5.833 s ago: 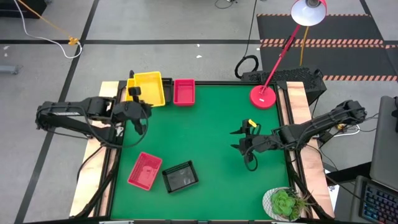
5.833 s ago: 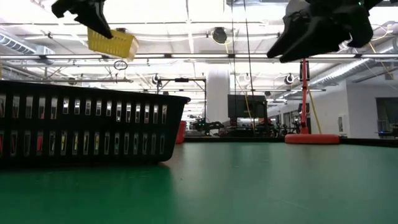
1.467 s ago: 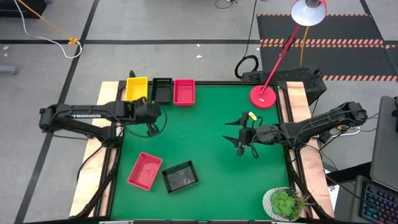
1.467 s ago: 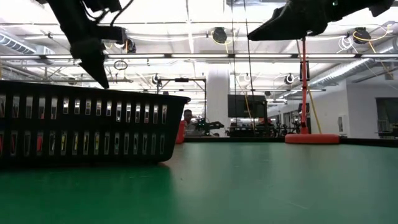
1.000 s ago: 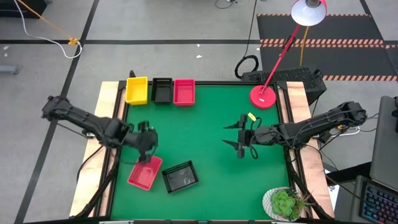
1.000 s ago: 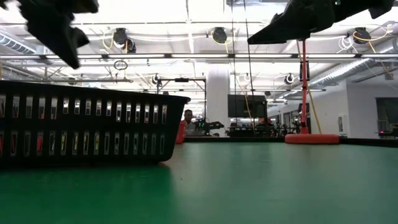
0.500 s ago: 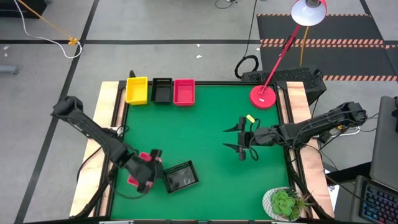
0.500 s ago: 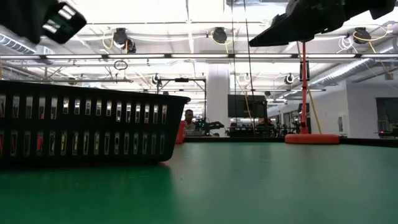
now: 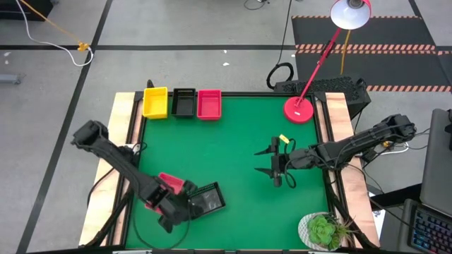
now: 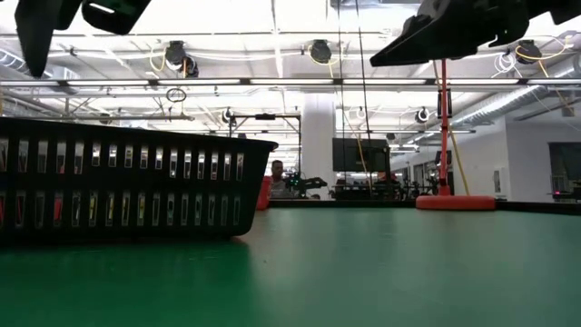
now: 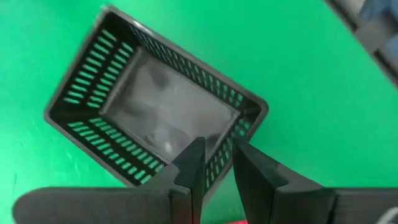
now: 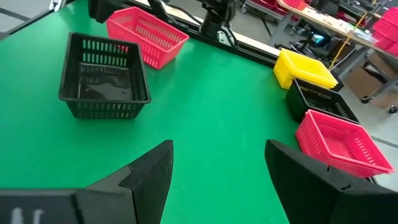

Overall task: Stack baskets by color
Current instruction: Stack the bottom black bin on top of the top black bin

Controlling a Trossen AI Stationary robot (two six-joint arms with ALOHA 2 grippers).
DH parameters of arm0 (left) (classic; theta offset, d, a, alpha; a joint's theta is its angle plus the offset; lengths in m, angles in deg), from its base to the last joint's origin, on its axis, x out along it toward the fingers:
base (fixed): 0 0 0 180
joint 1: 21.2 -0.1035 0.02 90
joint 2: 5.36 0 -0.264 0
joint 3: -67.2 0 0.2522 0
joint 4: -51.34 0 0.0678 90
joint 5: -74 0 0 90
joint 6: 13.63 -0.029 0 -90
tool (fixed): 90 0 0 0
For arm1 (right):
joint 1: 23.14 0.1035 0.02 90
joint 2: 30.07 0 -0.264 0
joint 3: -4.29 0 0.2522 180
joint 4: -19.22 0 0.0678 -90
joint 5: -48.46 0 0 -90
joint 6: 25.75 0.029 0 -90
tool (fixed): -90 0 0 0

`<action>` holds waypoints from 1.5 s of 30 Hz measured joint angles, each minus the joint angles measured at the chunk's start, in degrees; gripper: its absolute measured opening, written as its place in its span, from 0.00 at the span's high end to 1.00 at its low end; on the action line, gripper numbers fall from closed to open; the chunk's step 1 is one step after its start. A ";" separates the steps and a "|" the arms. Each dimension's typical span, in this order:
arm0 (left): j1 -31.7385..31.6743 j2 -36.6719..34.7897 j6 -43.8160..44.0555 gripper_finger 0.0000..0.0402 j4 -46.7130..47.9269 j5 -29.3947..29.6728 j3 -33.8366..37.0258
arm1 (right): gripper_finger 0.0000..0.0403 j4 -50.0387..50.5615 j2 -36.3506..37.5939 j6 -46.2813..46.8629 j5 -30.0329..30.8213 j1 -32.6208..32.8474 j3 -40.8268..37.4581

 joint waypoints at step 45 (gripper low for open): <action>0.05 13.62 -19.38 0.80 10.14 -1.85 -8.32 | 0.38 1.21 0.04 -1.31 -0.01 0.02 0.00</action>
